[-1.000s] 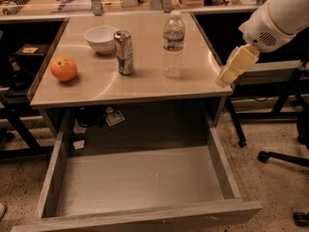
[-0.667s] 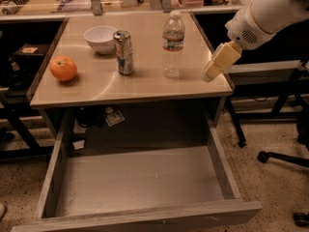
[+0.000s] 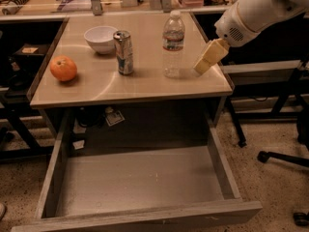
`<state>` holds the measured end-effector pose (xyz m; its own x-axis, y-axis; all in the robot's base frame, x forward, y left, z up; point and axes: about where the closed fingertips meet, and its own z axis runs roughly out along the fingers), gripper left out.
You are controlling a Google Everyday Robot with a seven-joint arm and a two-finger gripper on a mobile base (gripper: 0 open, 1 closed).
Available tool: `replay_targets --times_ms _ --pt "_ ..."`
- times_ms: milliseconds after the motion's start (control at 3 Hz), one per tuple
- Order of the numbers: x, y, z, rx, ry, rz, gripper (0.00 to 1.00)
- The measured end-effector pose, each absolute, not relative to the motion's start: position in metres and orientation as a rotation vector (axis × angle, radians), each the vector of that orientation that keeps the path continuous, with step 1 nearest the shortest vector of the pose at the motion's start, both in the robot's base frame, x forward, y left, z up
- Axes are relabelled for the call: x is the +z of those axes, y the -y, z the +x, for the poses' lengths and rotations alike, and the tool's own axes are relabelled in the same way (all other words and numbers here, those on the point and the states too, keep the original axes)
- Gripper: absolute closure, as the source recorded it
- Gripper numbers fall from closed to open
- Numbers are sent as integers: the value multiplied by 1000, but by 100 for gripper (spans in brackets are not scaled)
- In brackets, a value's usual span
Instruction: Place water bottle into top drawer
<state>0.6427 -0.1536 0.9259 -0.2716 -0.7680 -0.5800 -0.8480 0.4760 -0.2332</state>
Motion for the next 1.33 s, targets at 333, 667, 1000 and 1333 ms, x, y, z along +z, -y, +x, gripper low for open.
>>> replay_targets --times_ms 333,667,1000,1333 --pt "914 140 660 207 -2042 -1307 0" --pt "903 115 687 261 -2008 -1280 0" --pt "894 93 706 307 -1989 -1276 0" --pt "889 79 717 344 -1977 -1274 0"
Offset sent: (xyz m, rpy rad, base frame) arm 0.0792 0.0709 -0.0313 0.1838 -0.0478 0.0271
